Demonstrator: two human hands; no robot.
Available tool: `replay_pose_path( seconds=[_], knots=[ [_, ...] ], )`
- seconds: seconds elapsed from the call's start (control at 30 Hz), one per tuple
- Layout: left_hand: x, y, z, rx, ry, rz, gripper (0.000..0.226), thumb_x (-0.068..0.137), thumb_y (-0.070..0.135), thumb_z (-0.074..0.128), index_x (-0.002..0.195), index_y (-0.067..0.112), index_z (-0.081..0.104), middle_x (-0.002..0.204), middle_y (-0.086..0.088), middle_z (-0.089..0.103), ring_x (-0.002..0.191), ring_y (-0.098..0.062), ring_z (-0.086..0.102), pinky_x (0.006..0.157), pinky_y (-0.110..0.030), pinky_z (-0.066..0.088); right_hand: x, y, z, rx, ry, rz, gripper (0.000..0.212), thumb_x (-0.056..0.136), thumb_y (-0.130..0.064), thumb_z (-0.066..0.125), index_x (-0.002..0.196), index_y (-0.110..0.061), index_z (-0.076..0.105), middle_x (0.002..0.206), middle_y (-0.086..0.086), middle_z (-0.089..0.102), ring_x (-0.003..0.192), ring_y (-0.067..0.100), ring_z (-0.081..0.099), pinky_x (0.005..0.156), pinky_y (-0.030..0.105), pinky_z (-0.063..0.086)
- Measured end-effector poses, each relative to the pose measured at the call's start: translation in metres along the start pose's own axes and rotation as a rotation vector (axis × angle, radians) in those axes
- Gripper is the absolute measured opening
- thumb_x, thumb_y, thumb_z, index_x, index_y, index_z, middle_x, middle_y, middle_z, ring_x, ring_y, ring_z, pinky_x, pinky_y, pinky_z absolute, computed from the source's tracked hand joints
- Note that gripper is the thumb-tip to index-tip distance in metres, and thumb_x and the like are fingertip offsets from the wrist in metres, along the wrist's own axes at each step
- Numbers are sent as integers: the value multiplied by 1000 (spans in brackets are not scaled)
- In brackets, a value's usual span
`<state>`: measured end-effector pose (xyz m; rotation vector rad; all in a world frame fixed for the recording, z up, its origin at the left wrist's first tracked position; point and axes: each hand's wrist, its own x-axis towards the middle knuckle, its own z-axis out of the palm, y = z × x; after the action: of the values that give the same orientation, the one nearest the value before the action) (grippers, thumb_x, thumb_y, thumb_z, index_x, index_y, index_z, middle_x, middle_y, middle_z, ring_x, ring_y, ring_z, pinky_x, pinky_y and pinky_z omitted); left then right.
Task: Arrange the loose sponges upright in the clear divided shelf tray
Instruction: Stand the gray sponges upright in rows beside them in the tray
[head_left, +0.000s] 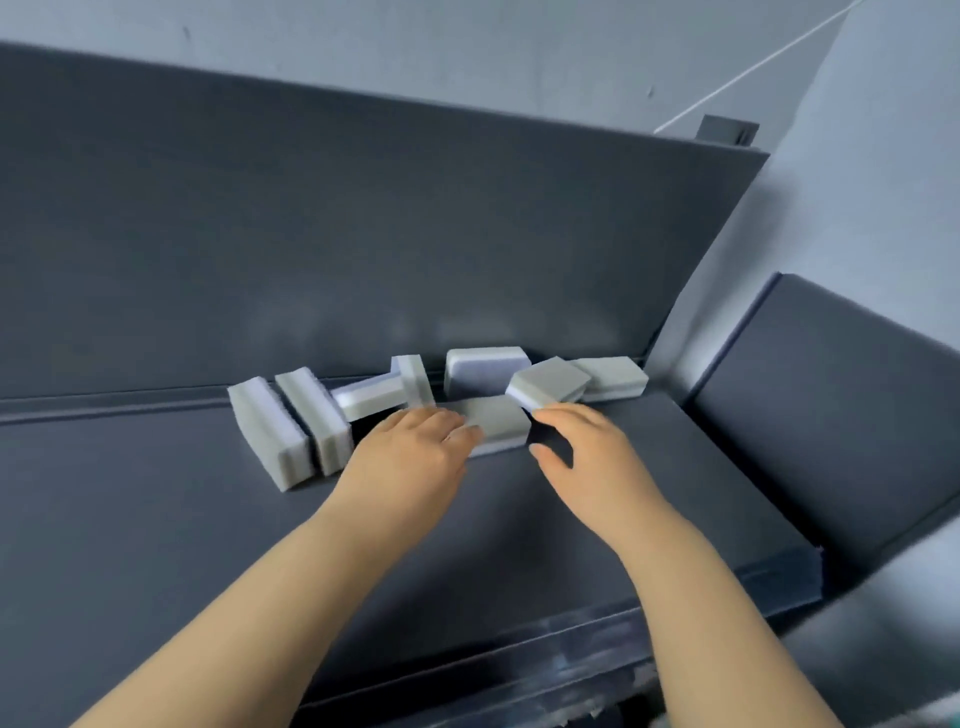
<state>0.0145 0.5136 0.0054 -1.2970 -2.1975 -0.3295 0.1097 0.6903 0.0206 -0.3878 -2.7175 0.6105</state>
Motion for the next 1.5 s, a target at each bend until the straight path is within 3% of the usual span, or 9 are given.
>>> replay_pose_path(
  seconds=[0.17, 0.33, 0.53, 0.67, 0.73, 0.8, 1.1, 1.27, 1.5],
  knots=[
    [43, 14, 33, 84, -250, -83, 44, 37, 16, 88, 76, 15, 67, 77, 0, 63, 69, -20, 63, 46, -24, 45, 51, 39, 0, -208, -118, -63, 45, 90, -24, 54, 134, -22, 42, 145, -8, 32, 132, 14, 28, 99, 31, 38],
    [56, 21, 56, 205, -360, -248, 27, 77, 18, 70, 101, 13, 58, 111, -7, 53, 104, -25, 52, 71, -30, 41, 70, 52, 10, -319, -92, -191, 51, 85, -29, 61, 130, -21, 39, 137, -7, 38, 125, 17, 36, 91, 29, 39],
    [61, 22, 69, 223, -360, -276, 53, 21, 17, 89, 61, 11, 56, 54, -5, 54, 50, -24, 56, 50, -24, 45, 81, 55, 24, -372, -33, -239, 39, 83, -25, 61, 115, -17, 42, 125, -3, 44, 116, 20, 43, 83, 31, 41],
    [61, 19, 71, 233, -460, -322, 37, 78, 24, 65, 109, 12, 49, 108, -7, 57, 104, -27, 54, 89, -31, 38, 85, 55, 28, -315, 29, -266, 35, 81, -16, 61, 114, -10, 50, 119, 5, 56, 106, 29, 53, 75, 35, 44],
    [63, 16, 70, 220, -515, -348, 41, 85, 31, 57, 119, 14, 42, 123, -9, 50, 117, -27, 46, 98, -30, 31, 84, 53, 27, -251, 80, -279, 41, 72, -9, 68, 111, -8, 56, 107, 9, 64, 95, 32, 61, 65, 35, 48],
    [66, 18, 64, 232, -551, -339, 46, 83, 36, 58, 120, 15, 41, 122, -9, 51, 116, -27, 46, 100, -31, 29, 81, 51, 25, -194, 155, -277, 46, 70, -7, 70, 114, -7, 58, 101, 11, 67, 88, 31, 64, 58, 32, 49],
    [51, 33, 21, 133, -348, -368, 41, 82, 42, 55, 114, 19, 45, 115, -4, 47, 105, -26, 44, 85, -32, 37, 47, 40, -14, 381, 202, -67, 44, 88, -19, 56, 129, -25, 43, 114, -8, 54, 100, 14, 54, 79, 21, 39],
    [11, 43, -1, 40, -281, -469, 43, 72, 53, 67, 100, 23, 52, 105, 0, 45, 96, -24, 46, 80, -32, 41, 18, 37, -23, 495, 193, 8, 40, 87, -20, 58, 124, -28, 47, 108, -11, 56, 85, -1, 59, 64, 1, 39],
    [-12, 46, 6, -27, -484, -592, 34, 93, 54, 36, 97, 23, 49, 113, 0, 46, 106, -24, 45, 89, -31, 39, -2, 21, -10, 247, 102, -95, 48, 85, -30, 59, 130, -34, 41, 120, -11, 44, 89, 10, 51, 79, 27, 45]
  ],
)
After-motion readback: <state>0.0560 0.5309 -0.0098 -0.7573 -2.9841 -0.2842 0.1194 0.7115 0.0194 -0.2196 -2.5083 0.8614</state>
